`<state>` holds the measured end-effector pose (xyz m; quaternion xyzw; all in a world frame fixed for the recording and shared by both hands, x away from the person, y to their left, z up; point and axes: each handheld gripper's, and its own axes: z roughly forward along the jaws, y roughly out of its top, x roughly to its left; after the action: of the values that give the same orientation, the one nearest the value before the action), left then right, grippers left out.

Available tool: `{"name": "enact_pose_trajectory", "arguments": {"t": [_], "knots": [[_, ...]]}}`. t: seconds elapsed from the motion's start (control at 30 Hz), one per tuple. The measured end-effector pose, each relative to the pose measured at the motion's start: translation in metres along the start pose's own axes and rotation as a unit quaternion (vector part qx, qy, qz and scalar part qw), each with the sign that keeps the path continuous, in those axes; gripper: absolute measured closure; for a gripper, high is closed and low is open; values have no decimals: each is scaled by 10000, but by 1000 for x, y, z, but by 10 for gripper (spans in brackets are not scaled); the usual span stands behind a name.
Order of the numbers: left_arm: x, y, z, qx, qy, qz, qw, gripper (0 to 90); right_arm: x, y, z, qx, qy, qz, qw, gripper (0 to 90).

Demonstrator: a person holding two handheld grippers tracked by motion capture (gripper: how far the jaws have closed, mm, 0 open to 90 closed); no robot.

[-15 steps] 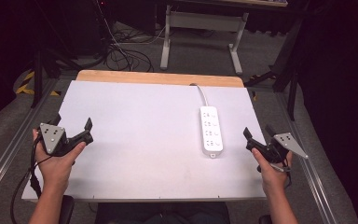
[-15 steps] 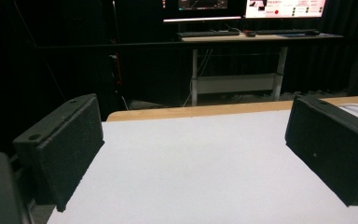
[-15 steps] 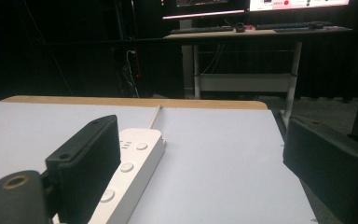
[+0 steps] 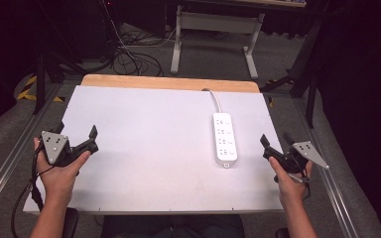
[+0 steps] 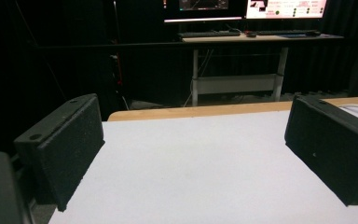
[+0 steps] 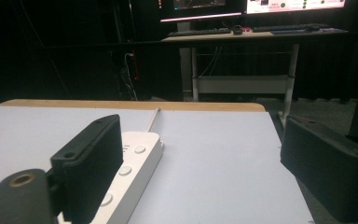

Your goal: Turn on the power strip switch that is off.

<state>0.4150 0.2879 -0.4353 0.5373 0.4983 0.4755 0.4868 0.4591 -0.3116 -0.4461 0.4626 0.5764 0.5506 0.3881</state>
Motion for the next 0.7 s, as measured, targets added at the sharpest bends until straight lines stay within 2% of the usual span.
{"name": "enact_pose_trajectory", "arguments": {"t": [0.07,0.1,0.13,0.63,0.7], "knots": [[0,0,0,0,-6,-7,10000,50,0,0,0,-24,7,-17,10000,189],[0,0,0,3,-6,-5,10000,50,-1,1,-1,-52,49,-14,10000,247],[0,0,0,4,-6,-5,10000,50,-1,1,-2,-82,66,-26,9999,264],[0,0,0,-4,-12,6,10000,56,-2,4,-5,-201,194,-47,9996,476],[0,0,0,-6,-13,9,10000,57,-2,4,-6,-211,209,-20,9996,553]]}}
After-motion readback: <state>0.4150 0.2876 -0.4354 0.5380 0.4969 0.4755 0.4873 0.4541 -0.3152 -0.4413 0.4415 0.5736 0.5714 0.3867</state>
